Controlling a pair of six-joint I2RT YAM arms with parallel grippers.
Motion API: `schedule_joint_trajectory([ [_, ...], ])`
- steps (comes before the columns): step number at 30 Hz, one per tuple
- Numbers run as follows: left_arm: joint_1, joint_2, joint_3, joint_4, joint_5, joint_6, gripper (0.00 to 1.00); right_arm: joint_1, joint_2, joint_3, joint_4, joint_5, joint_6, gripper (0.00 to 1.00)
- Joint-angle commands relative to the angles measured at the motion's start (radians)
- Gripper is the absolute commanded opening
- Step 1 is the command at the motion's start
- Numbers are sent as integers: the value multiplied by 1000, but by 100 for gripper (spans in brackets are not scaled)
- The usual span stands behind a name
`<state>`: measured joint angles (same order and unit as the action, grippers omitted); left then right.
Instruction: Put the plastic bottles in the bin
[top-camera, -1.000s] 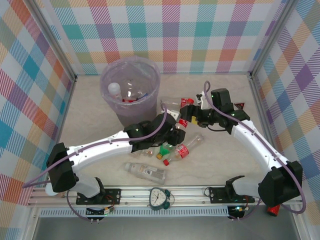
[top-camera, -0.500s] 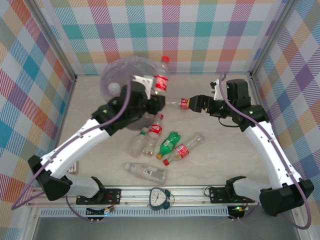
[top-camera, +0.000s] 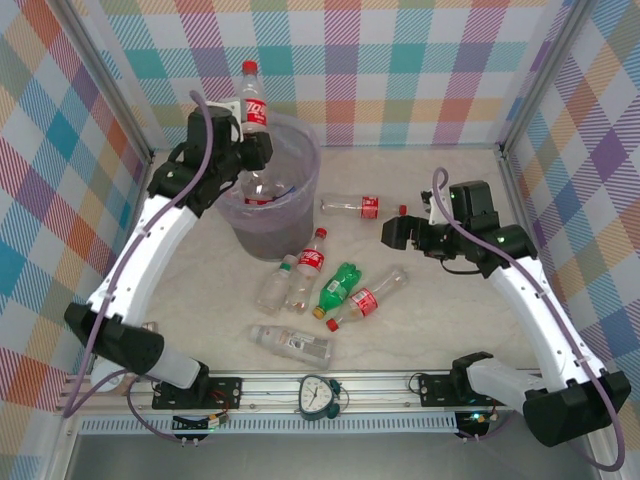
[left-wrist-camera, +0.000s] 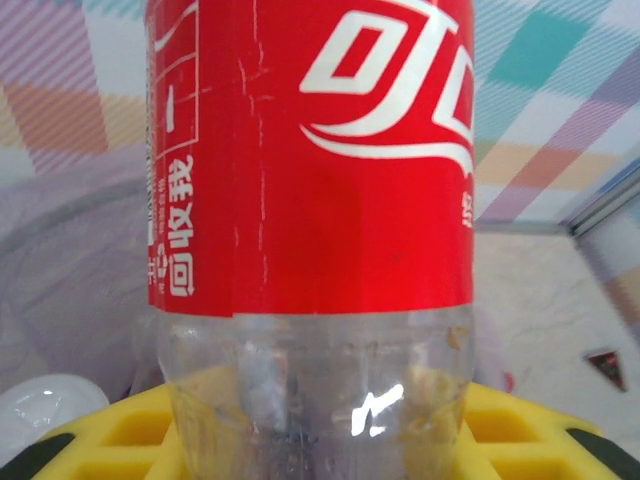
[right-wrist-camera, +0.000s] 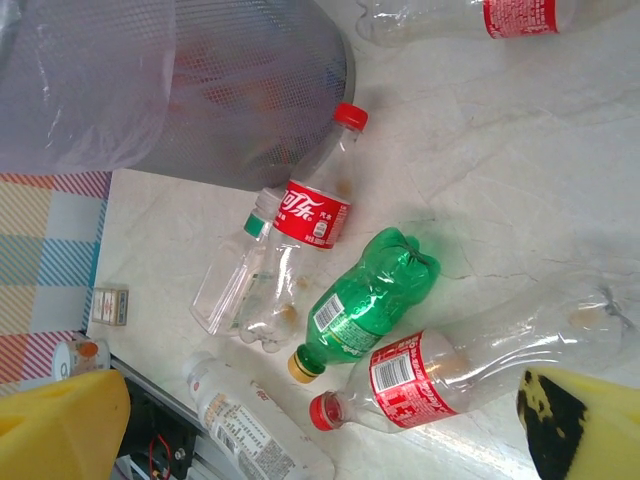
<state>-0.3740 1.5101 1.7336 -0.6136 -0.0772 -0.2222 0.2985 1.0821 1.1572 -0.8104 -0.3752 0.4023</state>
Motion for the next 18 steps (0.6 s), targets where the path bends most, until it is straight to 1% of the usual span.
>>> schedule_joint_trajectory([
  [1, 17, 39, 4, -60, 55, 27, 37, -3, -15, -11, -30, 28, -27, 99],
  [6, 18, 56, -73, -34, 61, 79, 38, -3, -13, -30, -22, 38, -31, 99],
  [12, 18, 65, -147, 3, 95, 93, 40, -3, 17, -33, -7, 19, -30, 99],
  [15, 18, 67, -169, 13, 112, 118, 49, -2, 19, -36, 0, 24, -30, 99],
  [17, 18, 69, -170, 9, 121, 131, 58, -3, 15, -44, 2, 28, -29, 99],
  [18, 18, 71, -166, 5, 127, 136, 64, -2, 13, -48, -1, 31, -29, 99],
])
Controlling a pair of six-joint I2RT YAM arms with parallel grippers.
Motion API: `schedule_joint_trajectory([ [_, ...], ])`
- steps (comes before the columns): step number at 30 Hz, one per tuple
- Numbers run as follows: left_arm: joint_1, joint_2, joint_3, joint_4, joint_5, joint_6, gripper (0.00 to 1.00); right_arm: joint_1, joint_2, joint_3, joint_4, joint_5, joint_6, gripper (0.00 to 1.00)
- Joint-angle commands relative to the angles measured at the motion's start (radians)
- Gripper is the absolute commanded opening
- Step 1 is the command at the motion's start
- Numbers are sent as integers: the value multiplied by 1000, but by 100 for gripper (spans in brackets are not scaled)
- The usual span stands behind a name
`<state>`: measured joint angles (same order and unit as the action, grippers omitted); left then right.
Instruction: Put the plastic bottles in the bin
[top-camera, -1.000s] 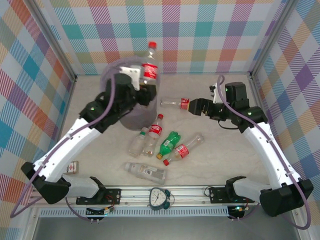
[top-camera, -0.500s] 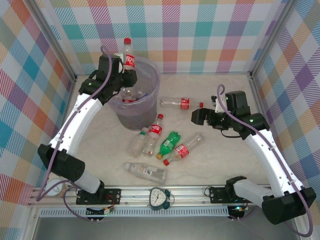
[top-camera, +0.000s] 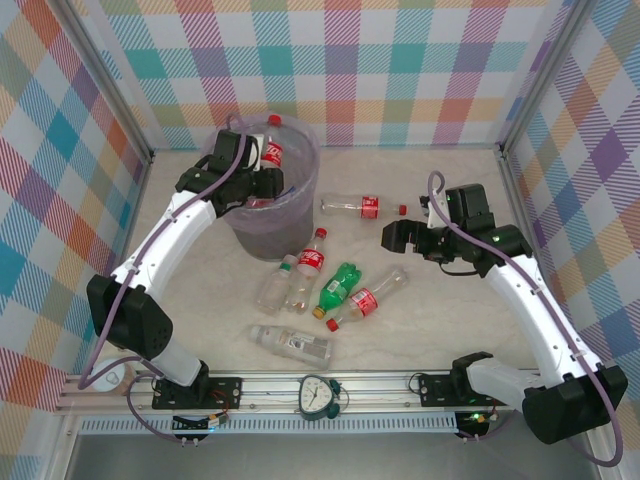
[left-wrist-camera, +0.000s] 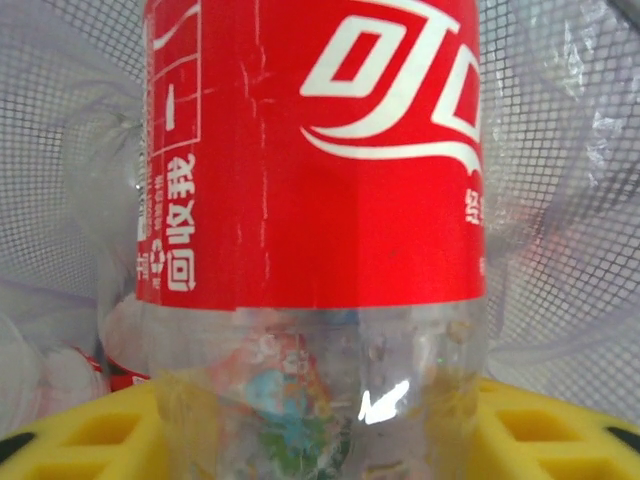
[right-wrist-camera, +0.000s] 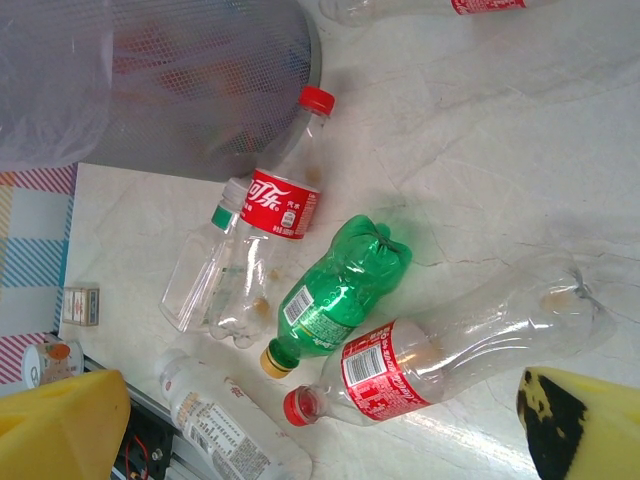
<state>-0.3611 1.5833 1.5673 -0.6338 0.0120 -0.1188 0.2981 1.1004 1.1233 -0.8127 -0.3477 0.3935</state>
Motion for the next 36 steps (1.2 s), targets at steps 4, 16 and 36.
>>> schedule_joint_trajectory([
  [4, 5, -3, 24, 19, 56, 44, 79, -3, -1, -26, -11, 22, -23, 99],
  [16, 5, 26, 76, 29, 72, 29, 79, -2, 3, -66, -4, 33, -13, 99],
  [36, 5, -369, -28, -200, -35, -9, 84, -2, 125, -412, 387, 65, 326, 100],
])
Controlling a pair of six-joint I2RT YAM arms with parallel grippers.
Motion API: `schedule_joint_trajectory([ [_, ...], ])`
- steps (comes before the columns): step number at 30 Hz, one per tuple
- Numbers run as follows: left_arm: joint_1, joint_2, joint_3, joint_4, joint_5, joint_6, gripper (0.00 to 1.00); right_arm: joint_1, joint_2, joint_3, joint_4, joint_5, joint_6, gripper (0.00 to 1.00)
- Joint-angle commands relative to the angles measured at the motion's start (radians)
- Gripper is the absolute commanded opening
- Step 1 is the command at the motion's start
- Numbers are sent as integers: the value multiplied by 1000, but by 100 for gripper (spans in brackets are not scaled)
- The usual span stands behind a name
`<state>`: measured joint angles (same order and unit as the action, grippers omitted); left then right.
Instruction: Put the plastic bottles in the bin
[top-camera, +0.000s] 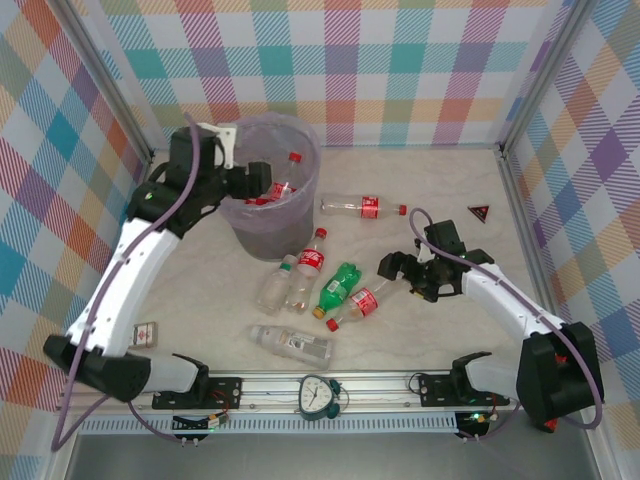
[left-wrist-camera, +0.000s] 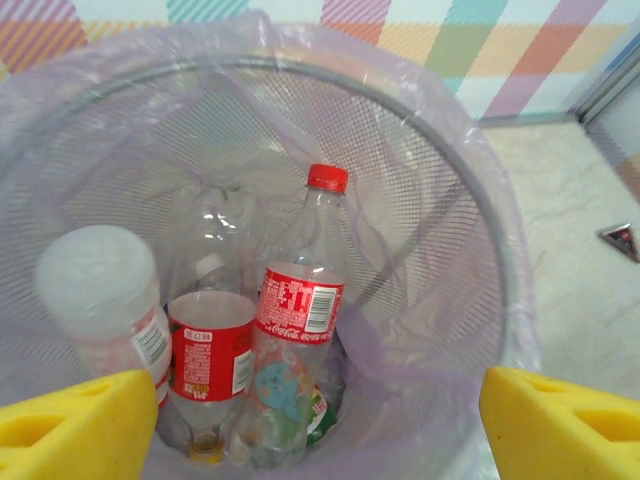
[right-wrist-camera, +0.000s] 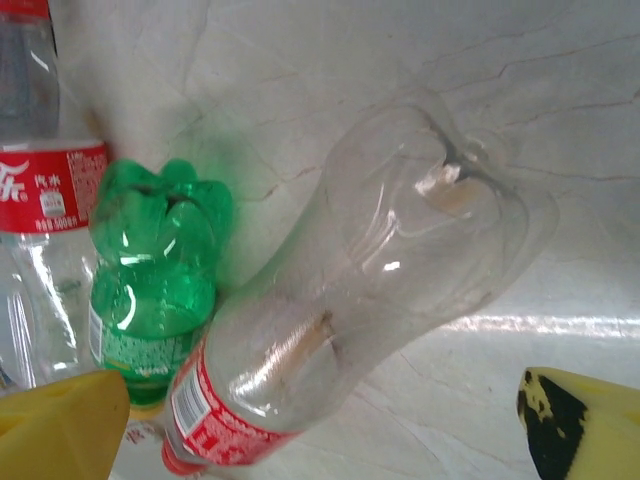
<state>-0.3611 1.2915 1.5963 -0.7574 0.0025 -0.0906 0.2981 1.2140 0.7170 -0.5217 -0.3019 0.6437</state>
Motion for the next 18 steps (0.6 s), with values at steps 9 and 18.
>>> schedule_joint_trajectory([
  [9, -5, -440, -505, -138, -47, -513, 80, -2, 53, -12, 107, 67, 83, 99],
  [18, -183, -751, -800, -334, -127, -1129, 86, -2, 95, 13, 83, 124, 30, 99],
])
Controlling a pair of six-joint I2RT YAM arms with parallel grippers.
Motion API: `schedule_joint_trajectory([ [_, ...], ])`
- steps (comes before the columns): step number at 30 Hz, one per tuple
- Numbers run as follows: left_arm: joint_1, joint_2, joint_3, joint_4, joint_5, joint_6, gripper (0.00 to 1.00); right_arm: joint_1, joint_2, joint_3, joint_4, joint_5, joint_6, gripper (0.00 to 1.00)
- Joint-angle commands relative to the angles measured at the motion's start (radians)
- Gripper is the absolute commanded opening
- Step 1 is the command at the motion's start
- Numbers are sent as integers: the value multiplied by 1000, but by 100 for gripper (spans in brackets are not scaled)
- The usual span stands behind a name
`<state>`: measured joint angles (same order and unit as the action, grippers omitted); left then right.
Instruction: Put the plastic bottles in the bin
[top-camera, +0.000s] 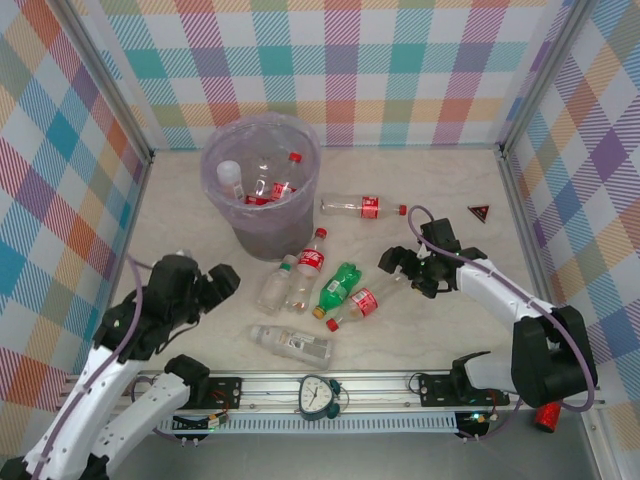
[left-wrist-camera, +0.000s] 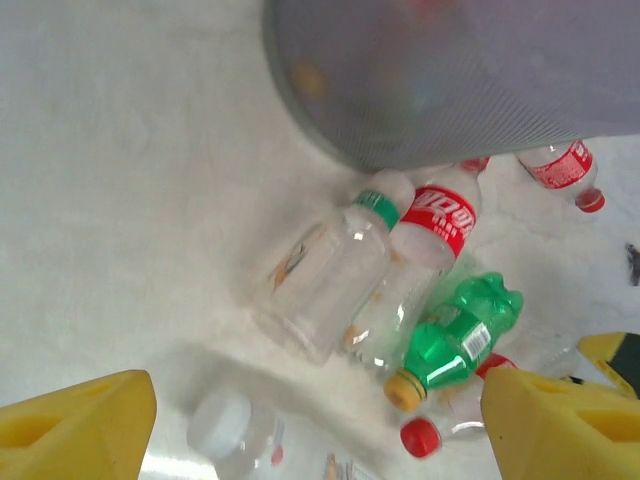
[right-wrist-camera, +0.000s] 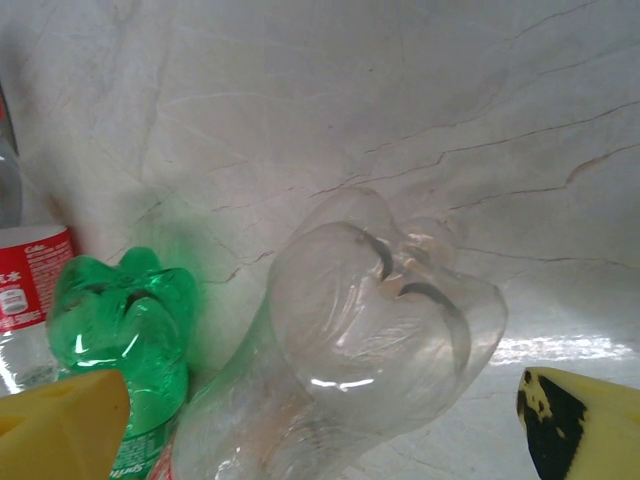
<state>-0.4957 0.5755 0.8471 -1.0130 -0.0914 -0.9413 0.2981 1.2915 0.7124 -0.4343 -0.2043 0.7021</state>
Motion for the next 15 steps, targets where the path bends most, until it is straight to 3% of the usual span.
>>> schedule_joint_trajectory([
  [1, -85, -47, -79, -74, -35, -333, 87, -2, 25, 21, -5, 26, -33, 99],
  [8, -384, 77, -176, 24, -143, -616, 89, -2, 29, 35, -14, 42, -39, 99],
  [15, -476, 206, -285, 209, -89, -727, 94, -2, 9, 33, -27, 64, -65, 99],
])
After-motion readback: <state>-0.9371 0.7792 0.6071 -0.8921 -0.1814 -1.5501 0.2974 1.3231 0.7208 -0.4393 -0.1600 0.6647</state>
